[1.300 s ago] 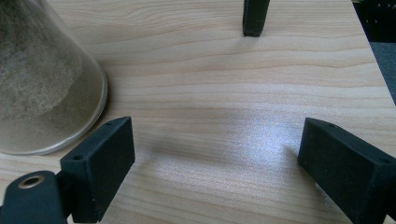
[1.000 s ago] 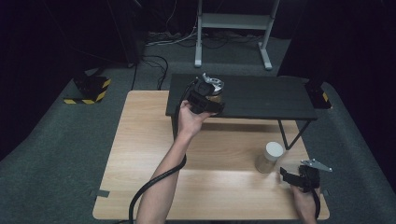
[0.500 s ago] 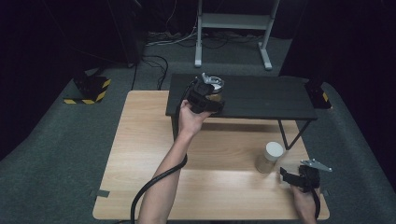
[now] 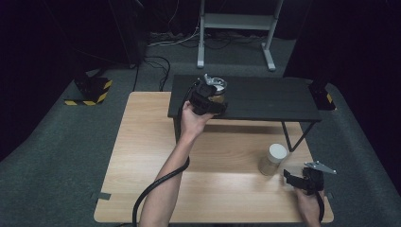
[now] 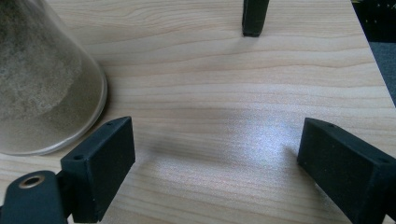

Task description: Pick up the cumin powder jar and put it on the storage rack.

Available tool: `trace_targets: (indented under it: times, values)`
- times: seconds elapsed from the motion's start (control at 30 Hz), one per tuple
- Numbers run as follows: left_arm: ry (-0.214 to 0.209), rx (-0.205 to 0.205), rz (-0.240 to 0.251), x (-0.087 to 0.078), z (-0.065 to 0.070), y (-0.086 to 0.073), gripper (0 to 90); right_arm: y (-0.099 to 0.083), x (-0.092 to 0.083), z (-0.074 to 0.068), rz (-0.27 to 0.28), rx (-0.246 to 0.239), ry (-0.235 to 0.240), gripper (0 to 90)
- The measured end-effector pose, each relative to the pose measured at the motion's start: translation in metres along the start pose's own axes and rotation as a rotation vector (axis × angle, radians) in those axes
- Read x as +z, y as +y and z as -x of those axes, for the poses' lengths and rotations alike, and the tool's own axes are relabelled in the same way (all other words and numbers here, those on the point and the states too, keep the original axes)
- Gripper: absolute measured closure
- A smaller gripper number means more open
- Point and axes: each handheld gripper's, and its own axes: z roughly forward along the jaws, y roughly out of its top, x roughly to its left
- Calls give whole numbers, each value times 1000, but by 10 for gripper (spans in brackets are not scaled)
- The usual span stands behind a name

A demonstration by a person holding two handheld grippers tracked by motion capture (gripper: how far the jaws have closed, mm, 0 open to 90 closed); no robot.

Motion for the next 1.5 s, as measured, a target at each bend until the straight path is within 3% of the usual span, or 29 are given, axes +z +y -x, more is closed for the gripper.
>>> trace_targets:
  times: [0.33, 0.7, 0.93, 0.97, 1.0, 1.03, 1.07, 1.17, 1.2, 1.5]
  values:
    - [9, -29, 23, -9, -1, -8, 95, 0, 0, -1, -2, -2, -2, 104]
    - [55, -19, 34, -27, 7, -21, 20, 1, 0, -2, -4, -3, -3, 103]
    - [51, -35, 52, -37, 6, -31, 21, 1, 1, -2, -5, -12, -6, 103]
    - [57, -243, 223, -23, 24, -53, 19, 1, 1, -3, -5, -13, -6, 103]
    - [55, -32, 53, -40, 7, -34, 15, 1, 1, -3, -6, -14, -7, 103]
    - [62, -237, 224, -25, 26, -56, 9, 1, 1, -3, -7, -13, -7, 103]
    - [57, -30, 56, -43, 9, -38, 7, 1, 1, -3, -7, -14, -8, 103]
    - [59, -26, 63, -48, 11, -45, 6, 1, 1, -3, -7, -16, -9, 103]
    - [64, -335, 320, -25, 40, -76, 5, 1, 1, -3, -7, -17, -9, 103]
    - [46, -325, 318, -38, 46, -100, 3, 2, 1, -4, -9, -18, -12, 103]
